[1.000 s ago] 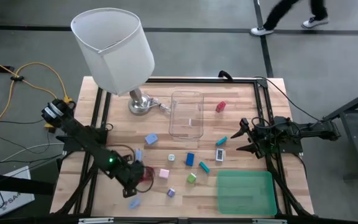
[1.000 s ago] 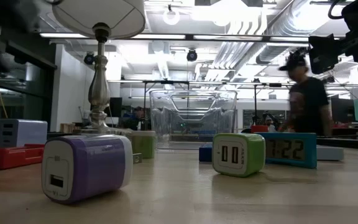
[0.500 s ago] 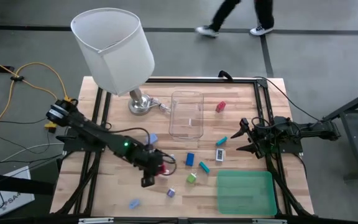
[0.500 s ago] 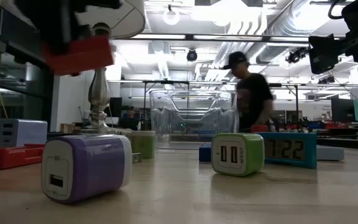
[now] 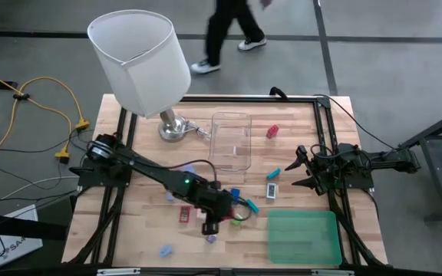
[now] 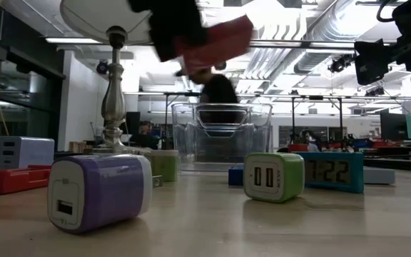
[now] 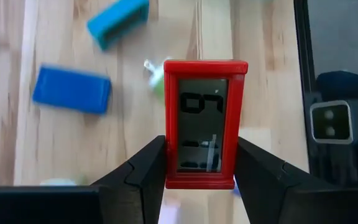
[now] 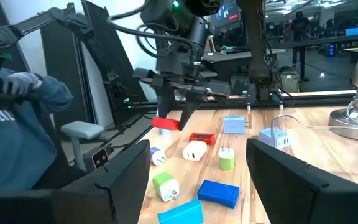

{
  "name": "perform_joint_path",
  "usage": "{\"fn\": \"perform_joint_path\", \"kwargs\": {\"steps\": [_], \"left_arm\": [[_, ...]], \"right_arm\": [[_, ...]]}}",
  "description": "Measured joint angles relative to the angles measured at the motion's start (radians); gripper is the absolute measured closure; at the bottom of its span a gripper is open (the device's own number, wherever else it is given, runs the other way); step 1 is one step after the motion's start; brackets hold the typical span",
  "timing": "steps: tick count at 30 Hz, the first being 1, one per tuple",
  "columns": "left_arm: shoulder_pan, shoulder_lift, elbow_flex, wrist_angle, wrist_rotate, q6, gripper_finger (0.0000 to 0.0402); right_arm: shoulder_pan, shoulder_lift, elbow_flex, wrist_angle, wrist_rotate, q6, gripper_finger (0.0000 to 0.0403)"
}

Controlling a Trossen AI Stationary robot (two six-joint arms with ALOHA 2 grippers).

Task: Pick & Place Office items
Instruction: Put the left red digital clock into the green bin

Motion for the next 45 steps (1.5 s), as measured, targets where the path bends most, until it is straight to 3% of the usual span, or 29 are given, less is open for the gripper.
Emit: {"fn": "perform_joint_path", "kwargs": {"steps": [4,17,19,23,26,45], "left_arm": [[0.018,0.034,0.057,0.002,-0.018,0.035,0.0244],[0.047,0.028,0.060,-0.004,-0.051,0.036,0.0244],[0.047,0.028,0.060,-0.004,-0.050,0.036,0.0244],[0.044,0.028,0.060,-0.004,-0.050,0.036,0.0244],[0.042,0.028,0.060,-0.004,-0.052,0.036,0.0244],[0.042,0.028,0.060,-0.004,-0.066,-0.004,0.0244]], "right_arm": [[0.000,0.000,0.000,0.000,0.000,0.000,0.0151],[0.000,0.000,0.000,-0.001,-0.007,-0.009,0.0151],[0.000,0.000,0.000,0.000,-0.051,-0.080,0.0151],[0.000,0.006,0.000,0.006,-0.083,-0.391,0.0151],[0.000,0.006,0.000,0.009,-0.067,-0.462,0.0151],[0.000,0.006,0.000,0.030,-0.057,-0.465,0.0151]]}}
